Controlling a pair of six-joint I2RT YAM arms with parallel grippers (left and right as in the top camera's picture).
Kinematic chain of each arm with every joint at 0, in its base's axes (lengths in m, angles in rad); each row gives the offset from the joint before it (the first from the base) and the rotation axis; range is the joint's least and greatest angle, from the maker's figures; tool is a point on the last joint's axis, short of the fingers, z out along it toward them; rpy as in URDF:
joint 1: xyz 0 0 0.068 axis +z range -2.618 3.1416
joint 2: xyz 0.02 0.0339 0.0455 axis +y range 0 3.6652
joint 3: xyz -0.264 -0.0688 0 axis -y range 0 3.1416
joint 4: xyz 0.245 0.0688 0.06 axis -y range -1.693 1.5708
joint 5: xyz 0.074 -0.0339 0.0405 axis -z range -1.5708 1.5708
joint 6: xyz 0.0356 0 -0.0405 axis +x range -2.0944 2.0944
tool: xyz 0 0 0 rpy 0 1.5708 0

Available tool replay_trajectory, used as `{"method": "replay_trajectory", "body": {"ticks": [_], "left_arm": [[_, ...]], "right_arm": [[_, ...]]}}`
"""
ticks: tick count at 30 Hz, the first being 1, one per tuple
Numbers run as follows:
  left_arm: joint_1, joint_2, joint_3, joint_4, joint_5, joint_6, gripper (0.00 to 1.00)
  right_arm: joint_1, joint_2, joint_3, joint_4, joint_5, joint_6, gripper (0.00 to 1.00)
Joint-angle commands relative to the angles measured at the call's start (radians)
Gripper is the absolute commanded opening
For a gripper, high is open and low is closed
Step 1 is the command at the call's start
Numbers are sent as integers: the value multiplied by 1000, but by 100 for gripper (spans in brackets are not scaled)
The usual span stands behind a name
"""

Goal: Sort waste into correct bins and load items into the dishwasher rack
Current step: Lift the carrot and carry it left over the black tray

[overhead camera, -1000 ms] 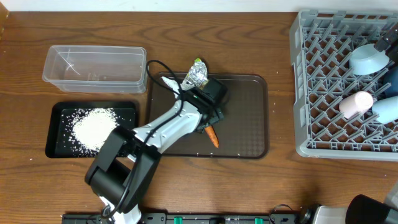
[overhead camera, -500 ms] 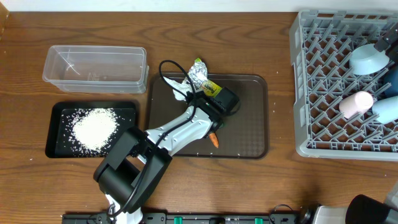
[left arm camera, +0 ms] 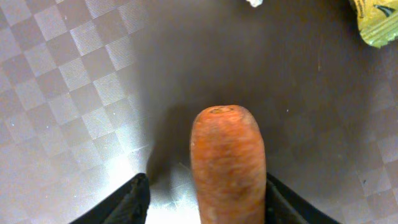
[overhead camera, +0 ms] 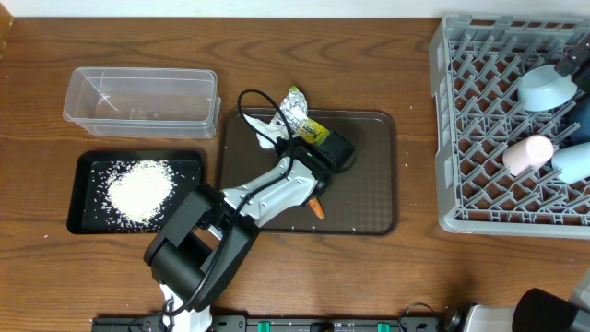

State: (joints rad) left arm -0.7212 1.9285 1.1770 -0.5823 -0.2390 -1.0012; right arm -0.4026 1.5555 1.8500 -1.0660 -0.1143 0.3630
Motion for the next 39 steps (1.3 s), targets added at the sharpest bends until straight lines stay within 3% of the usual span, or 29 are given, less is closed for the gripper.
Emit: {"method": "replay_trajectory", "body": {"ticks": [1,7,15,28,39], "left_arm": [[3,27,-2,-11,-5,-6,52],[31,-24,1,-18,-5,-6,36],[142,-164,1,-65,-5,-2,27],[454,-330,1,-42,-5,20,28],[733,-426,2,234,123,94,29]], "right_arm": [[3,-2,-2,-2,10,-12,99],[3,-2,-2,-2,10,-12,99],[3,-2,-2,-2,10,-12,99],[3,-2,-2,-2,10,-12,99],[3,-2,-2,-2,10,-12,99]]}}
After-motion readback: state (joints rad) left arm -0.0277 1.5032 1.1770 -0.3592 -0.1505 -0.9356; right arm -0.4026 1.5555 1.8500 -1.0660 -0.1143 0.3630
